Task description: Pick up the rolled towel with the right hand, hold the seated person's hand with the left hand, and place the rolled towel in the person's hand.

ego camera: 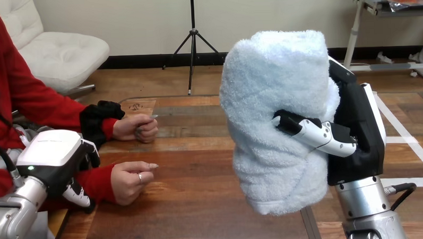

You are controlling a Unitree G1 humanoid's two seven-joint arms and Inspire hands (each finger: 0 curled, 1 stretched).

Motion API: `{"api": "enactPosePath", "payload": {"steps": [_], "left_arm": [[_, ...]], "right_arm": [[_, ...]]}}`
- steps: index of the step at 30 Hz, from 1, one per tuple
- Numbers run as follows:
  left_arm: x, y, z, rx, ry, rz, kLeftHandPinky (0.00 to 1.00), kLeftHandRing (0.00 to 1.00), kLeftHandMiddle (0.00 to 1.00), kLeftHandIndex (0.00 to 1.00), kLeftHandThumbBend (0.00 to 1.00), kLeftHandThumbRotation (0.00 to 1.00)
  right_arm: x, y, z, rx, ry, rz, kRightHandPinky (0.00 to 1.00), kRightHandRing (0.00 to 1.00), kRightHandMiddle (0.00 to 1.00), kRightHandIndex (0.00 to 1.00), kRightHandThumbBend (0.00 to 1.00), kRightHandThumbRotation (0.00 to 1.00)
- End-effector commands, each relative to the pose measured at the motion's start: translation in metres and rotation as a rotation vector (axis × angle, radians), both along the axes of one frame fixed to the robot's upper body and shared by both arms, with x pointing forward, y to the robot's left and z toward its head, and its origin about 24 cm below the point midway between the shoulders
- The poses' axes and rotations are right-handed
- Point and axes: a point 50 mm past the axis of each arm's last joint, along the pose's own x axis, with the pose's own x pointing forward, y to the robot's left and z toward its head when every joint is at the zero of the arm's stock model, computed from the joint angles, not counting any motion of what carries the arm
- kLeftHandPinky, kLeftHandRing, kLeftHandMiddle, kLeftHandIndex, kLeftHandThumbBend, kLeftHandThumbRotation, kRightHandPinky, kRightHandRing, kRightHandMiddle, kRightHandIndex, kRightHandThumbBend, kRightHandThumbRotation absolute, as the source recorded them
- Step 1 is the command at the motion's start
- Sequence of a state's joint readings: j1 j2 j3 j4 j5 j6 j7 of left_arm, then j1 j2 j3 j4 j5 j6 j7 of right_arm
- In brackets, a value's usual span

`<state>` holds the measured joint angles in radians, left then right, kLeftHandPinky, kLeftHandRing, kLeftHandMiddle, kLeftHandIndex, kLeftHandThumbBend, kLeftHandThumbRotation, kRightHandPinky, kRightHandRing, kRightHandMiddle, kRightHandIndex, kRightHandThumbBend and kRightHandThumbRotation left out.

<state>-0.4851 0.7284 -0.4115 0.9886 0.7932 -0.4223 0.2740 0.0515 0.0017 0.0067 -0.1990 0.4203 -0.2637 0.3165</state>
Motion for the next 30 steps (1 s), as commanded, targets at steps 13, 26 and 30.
{"api": "enactPosePath", "payload": {"steps": [13,26,30], "left_arm": [[-0.0015,-0.0138,-0.0059,-0.045,0.02,-0.048,0.45,0.46,0.49,0.51,0.95,0.0],[-0.0014,-0.0129,-0.0058,-0.038,0.065,-0.04,0.45,0.47,0.5,0.49,0.93,0.0],[-0.0016,-0.0131,-0.0048,-0.038,0.067,-0.044,0.45,0.47,0.49,0.49,0.93,0.0]], "right_arm": [[0.0036,0.0063,0.0264,0.041,-0.117,0.026,0.29,0.36,0.44,0.44,0.77,0.0],[0.0045,0.0075,0.0277,0.049,-0.116,0.028,0.29,0.36,0.43,0.44,0.78,0.0],[0.0047,0.0079,0.0285,0.046,-0.118,0.027,0.29,0.36,0.43,0.44,0.79,0.0]]}}
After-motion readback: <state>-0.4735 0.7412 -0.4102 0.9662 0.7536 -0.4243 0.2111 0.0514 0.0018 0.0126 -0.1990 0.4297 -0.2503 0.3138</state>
